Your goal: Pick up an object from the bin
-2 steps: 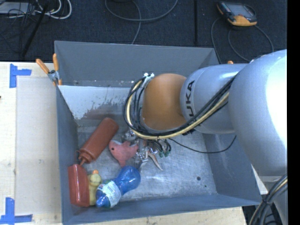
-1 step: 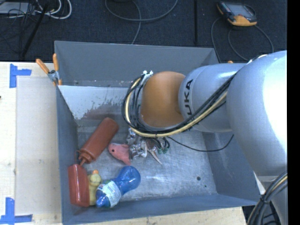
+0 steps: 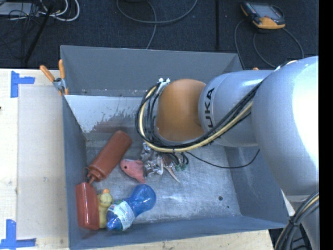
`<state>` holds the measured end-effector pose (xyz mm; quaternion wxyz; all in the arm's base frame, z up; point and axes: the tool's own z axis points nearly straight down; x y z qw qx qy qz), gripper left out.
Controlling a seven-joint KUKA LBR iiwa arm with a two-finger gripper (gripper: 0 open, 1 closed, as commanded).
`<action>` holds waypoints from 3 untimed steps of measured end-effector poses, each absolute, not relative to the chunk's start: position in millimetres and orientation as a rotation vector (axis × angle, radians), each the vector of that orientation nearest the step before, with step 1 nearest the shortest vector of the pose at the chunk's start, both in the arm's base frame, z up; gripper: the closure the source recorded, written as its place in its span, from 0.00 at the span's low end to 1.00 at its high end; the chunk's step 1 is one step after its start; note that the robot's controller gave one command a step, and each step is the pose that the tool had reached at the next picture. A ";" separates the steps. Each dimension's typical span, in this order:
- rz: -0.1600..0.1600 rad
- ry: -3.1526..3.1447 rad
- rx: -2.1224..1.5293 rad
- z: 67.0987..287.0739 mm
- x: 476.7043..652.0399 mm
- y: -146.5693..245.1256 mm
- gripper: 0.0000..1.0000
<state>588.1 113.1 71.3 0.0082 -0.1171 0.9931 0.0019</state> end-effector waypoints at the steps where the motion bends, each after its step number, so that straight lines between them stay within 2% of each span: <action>1: 0.004 3.112 -0.368 76.6 586.8 112.9 1.00; 3: 0.001 3.119 -0.367 106.5 585.5 112.4 1.00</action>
Offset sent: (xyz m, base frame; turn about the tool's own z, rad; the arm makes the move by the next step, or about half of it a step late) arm 0.0001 0.0000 0.0100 0.0000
